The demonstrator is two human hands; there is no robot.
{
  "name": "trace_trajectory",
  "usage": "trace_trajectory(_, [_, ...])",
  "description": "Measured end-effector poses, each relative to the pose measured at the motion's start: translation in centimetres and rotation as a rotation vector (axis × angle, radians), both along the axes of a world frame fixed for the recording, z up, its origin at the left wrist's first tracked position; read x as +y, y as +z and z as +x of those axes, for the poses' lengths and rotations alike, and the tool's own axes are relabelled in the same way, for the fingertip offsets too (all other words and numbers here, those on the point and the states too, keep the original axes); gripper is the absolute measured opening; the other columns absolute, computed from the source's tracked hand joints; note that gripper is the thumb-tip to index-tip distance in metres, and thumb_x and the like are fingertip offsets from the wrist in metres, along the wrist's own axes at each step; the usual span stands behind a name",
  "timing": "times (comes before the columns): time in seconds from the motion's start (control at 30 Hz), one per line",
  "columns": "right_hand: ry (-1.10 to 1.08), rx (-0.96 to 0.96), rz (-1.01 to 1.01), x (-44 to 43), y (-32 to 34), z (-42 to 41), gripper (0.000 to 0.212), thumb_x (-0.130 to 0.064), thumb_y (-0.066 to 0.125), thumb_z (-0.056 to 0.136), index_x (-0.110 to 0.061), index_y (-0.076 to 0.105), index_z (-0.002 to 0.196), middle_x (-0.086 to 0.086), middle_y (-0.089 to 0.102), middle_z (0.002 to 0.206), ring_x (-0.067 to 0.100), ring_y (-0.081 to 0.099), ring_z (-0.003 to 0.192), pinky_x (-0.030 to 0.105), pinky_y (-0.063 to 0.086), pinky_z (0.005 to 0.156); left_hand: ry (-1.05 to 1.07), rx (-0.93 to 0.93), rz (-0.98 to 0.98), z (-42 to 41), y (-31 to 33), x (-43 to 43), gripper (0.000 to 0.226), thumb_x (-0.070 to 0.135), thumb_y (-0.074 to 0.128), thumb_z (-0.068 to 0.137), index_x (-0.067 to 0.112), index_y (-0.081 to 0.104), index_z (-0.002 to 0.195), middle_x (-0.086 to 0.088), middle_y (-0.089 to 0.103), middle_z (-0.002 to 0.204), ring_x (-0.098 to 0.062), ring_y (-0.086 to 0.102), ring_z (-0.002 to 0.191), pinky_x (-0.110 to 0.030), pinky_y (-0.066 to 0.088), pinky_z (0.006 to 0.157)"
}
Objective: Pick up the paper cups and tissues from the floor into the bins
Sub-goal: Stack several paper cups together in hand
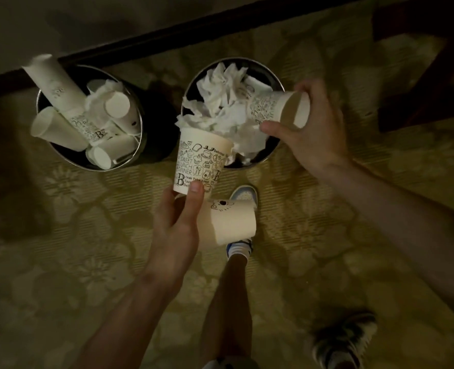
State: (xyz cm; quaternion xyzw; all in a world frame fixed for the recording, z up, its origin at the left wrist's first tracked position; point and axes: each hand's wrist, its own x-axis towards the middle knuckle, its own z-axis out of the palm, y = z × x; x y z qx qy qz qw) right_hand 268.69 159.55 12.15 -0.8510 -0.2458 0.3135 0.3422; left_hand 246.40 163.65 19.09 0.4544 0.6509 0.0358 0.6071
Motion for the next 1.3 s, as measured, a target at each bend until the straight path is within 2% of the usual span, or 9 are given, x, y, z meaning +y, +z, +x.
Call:
trace_trajectory(0.27, [0.308, -0.285, -0.160, 4.9, -4.6, 1.2, 0.071, -0.034, 0.083, 0.070, -0.013, 0.055, 0.132, 0.015, 0.042, 0.137, 0.029, 0.043, 0.124, 0.014, 0.021, 0.090, 0.025, -0.006, -0.042, -0.3, -2.5, 4.4, 0.053, 0.066, 0.049, 0.076, 0.034, 0.059, 0.117, 0.015, 0.071, 0.097, 0.004, 0.066, 0.079, -0.009, 0.047, 0.054])
trace_trajectory(0.4, [0.428, -0.277, -0.220, 4.9, -6.4, 1.3, 0.071, -0.033, 0.082, 0.074, -0.013, 0.053, 0.135, 0.017, 0.041, 0.137, 0.031, 0.040, 0.127, 0.027, 0.033, 0.098, 0.078, 0.018, -0.060, -0.3, -4.1, 5.7, 0.053, 0.068, 0.050, 0.073, 0.036, 0.059, 0.114, 0.026, 0.069, 0.094, 0.008, 0.065, 0.077, -0.010, 0.048, 0.054])
trace_trajectory(0.63, [0.510, -0.208, -0.321, 5.4, -7.8, 1.5, 0.062, -0.055, 0.053, 0.092, -0.020, 0.045, 0.143, 0.013, 0.038, 0.139, 0.032, 0.030, 0.132, 0.038, 0.029, 0.108, 0.101, 0.046, -0.102, -0.2, -6.3, 7.3, 0.062, 0.068, 0.051, 0.076, 0.030, 0.057, 0.125, 0.014, 0.071, 0.094, 0.007, 0.066, 0.074, -0.010, 0.047, 0.048])
trace_trajectory(0.73, [0.525, -0.257, -0.251, 5.2, -5.5, 1.0, 0.067, -0.062, 0.047, 0.090, -0.022, 0.042, 0.144, 0.006, 0.039, 0.139, 0.023, 0.032, 0.130, 0.029, 0.024, 0.103, 0.131, 0.030, -0.161, 0.2, -6.5, 7.6, 0.051, 0.063, 0.051, 0.086, 0.033, 0.056, 0.127, 0.009, 0.069, 0.104, 0.001, 0.069, 0.077, -0.017, 0.054, 0.058])
trace_trajectory(0.8, [0.458, -0.069, -0.202, 4.7, -2.9, -0.3, 0.069, -0.073, 0.047, 0.082, -0.032, 0.042, 0.137, -0.016, 0.043, 0.125, 0.001, 0.042, 0.112, 0.023, 0.033, 0.091, 0.177, 0.003, -0.222, 0.8, -6.4, 7.7, 0.051, 0.060, 0.050, 0.089, 0.032, 0.055, 0.130, 0.004, 0.069, 0.113, -0.011, 0.070, 0.093, -0.037, 0.059, 0.077])
trace_trajectory(0.87, [0.369, 0.356, -0.243, 4.1, -0.7, -2.1, 0.064, -0.079, 0.052, 0.073, -0.045, 0.045, 0.126, -0.029, 0.049, 0.115, -0.012, 0.051, 0.098, 0.018, 0.044, 0.076, 0.218, -0.043, -0.281, 1.6, -6.2, 7.8, 0.052, 0.057, 0.049, 0.092, 0.026, 0.053, 0.133, -0.004, 0.068, 0.119, -0.023, 0.068, 0.104, -0.049, 0.056, 0.087])
trace_trajectory(0.97, [0.216, 0.756, -0.184, 2.9, 0.5, -4.4, 0.032, -0.044, 0.071, 0.079, -0.036, 0.058, 0.108, -0.013, 0.062, 0.110, -0.002, 0.064, 0.092, 0.019, 0.055, 0.061, 0.251, -0.099, -0.320, 2.5, -5.9, 7.6, 0.051, 0.053, 0.047, 0.095, 0.017, 0.055, 0.130, -0.011, 0.069, 0.119, -0.029, 0.068, 0.107, -0.055, 0.054, 0.091])
trace_trajectory(1.07, [0.123, 0.826, -0.112, 2.0, 1.0, -4.5, 0.039, -0.032, 0.073, 0.076, -0.026, 0.058, 0.111, 0.000, 0.064, 0.113, 0.006, 0.066, 0.096, 0.026, 0.058, 0.064, 0.237, -0.095, -0.356, 2.9, -5.9, 6.9, 0.051, 0.054, 0.047, 0.095, 0.019, 0.054, 0.131, -0.007, 0.069, 0.119, -0.026, 0.068, 0.107, -0.049, 0.056, 0.087])
trace_trajectory(1.3, [0.247, 0.045, -0.167, 2.3, -0.5, -2.2, 0.047, -0.037, 0.079, 0.075, -0.022, 0.052, 0.112, -0.003, 0.063, 0.118, 0.015, 0.062, 0.101, 0.038, 0.055, 0.079, 0.229, 0.053, -0.103, 1.9, -6.3, 8.9, 0.046, 0.056, 0.046, 0.096, 0.025, 0.054, 0.129, 0.005, 0.066, 0.117, -0.011, 0.067, 0.101, -0.031, 0.053, 0.073])
